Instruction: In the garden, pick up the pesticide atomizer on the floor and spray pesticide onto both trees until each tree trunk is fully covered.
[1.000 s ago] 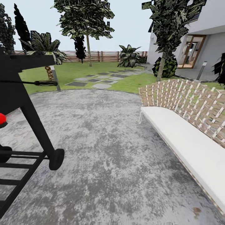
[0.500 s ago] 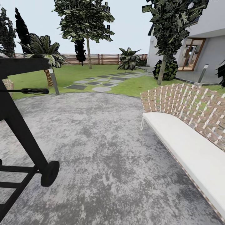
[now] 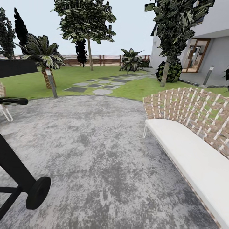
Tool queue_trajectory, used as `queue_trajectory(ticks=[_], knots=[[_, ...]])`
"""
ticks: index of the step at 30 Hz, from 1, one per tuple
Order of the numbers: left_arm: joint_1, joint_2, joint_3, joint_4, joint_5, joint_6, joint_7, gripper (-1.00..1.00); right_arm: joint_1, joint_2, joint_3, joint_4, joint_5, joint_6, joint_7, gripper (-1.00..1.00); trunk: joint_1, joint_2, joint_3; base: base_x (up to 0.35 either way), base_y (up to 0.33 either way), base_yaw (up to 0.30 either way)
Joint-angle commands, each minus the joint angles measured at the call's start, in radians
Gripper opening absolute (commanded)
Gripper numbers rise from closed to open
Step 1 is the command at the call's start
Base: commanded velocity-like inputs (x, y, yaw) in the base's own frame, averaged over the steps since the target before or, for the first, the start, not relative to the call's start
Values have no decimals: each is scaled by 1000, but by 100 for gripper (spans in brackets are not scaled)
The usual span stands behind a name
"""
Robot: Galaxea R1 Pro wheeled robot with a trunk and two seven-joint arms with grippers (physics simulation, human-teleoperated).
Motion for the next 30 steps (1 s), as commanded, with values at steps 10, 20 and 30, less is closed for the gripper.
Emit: queue_trajectory(ticks=[10, 20, 30], knots=[[0, 0, 2, 1, 1, -3, 0, 100, 0, 0, 0, 1, 1, -3, 0, 100, 0, 0, -1, 336, -134, 0], [-1, 0, 2, 1, 1, -3, 0, 100, 0, 0, 0, 1, 1, -3, -1, 100, 0, 0, -1, 335, -131, 143], [-1, 0, 2, 1, 1, -3, 0, 100, 0, 0, 0, 1, 1, -3, -1, 100, 0, 0, -1, 337, -43, 267]])
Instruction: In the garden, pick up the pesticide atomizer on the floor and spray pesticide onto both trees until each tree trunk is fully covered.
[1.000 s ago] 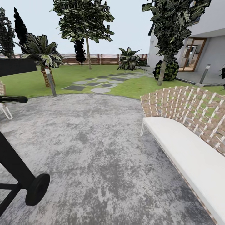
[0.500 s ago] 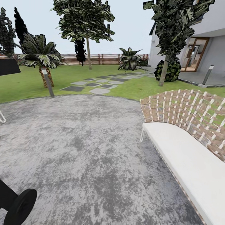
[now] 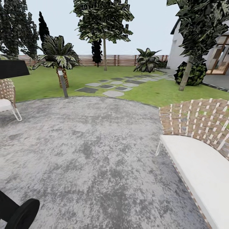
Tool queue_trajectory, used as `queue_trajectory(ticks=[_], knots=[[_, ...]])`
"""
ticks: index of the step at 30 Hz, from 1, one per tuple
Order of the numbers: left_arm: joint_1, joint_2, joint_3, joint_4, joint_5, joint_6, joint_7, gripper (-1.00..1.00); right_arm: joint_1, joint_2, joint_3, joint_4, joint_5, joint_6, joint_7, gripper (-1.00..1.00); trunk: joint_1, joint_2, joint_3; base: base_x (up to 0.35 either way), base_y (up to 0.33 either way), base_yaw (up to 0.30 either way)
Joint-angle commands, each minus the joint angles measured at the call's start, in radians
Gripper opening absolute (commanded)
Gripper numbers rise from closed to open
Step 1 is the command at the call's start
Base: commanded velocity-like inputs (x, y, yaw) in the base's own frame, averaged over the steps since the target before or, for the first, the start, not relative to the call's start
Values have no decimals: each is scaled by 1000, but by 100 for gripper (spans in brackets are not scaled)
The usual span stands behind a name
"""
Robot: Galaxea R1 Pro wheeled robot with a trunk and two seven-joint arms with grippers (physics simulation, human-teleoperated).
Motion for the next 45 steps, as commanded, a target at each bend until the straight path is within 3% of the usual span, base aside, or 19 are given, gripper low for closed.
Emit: queue_trajectory(ticks=[1, 11, 45], knots=[[-1, 0, 1, 1, 1, -3, 0, 100, 0, 0, 0, 0, 1, -3, -1, 100, 0, 0, -1, 340, -4, 269], [-1, 0, 1, 1, 1, -3, 0, 100, 0, 0, 0, 0, 1, -3, 0, 100, 0, 0, -1, 340, -1, 218], [-1, 0, 1, 1, 1, -3, 0, 100, 0, 0, 0, 34, 1, -4, -1, 100, 0, 0, -1, 340, 0, 5]])
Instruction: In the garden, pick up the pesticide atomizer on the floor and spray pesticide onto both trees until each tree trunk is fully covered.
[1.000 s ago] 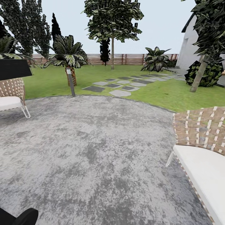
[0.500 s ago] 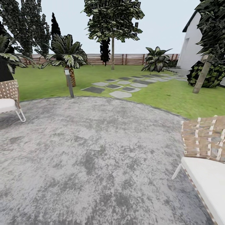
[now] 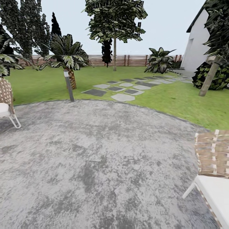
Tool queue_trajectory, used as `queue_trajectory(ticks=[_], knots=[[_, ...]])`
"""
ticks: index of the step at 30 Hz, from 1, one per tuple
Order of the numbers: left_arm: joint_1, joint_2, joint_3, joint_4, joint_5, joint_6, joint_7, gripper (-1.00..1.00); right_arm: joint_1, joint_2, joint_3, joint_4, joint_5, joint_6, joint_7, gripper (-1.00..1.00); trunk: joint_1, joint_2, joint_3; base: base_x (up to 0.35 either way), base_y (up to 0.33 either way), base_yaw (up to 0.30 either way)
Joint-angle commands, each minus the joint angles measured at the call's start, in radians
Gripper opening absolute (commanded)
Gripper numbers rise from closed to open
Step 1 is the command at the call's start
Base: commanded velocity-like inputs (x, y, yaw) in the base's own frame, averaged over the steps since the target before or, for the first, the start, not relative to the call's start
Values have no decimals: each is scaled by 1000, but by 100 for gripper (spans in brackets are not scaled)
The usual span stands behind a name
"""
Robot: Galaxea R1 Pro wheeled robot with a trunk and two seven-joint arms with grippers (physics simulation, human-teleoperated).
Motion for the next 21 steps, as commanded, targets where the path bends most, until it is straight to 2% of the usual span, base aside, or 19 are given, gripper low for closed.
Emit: queue_trajectory(ticks=[1, 21], knots=[[0, 0, 2, 1, 1, -3, 0, 100, 0, 0, 0, 1, 1, -3, 0, 100, 0, 0, -1, 340, 0, 0], [-1, 0, 2, 1, 1, -3, 0, 100, 0, 0, 0, 1, 1, -3, 0, 100, 0, 0, -1, 340, 0, 0]])
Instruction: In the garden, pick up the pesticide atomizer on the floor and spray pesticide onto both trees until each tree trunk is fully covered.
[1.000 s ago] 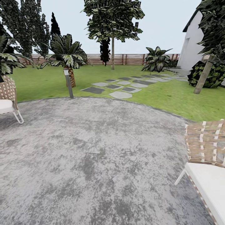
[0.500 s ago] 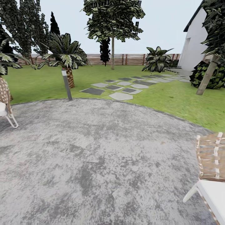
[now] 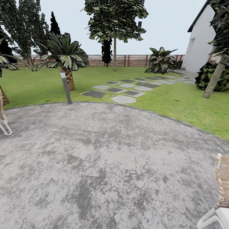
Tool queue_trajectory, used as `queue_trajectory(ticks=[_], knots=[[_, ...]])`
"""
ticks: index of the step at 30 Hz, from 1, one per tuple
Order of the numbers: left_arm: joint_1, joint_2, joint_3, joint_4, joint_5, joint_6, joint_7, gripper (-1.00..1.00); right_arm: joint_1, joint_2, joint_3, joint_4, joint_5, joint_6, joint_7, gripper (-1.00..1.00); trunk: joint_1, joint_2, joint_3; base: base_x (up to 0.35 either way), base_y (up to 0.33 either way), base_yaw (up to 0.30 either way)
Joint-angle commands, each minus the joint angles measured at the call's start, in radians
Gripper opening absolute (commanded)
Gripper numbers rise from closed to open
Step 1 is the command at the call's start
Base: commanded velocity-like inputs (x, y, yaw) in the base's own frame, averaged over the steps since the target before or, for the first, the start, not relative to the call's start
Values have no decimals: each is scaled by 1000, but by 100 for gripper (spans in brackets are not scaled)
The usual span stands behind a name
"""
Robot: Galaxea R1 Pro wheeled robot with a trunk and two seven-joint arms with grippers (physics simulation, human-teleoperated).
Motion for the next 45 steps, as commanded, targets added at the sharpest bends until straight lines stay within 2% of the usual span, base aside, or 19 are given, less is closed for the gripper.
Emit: queue_trajectory(ticks=[1, 45], knots=[[0, 0, 2, 1, 1, -3, 0, 100, 0, 0, 0, 1, 1, -3, 0, 100, 0, 0, -1, 340, 0, 0], [0, 0, 2, 1, 1, -3, 0, 100, 0, 0, -1, -1, -1, -4, 0, 100, 0, 0, -1, 340, 0, 0]])
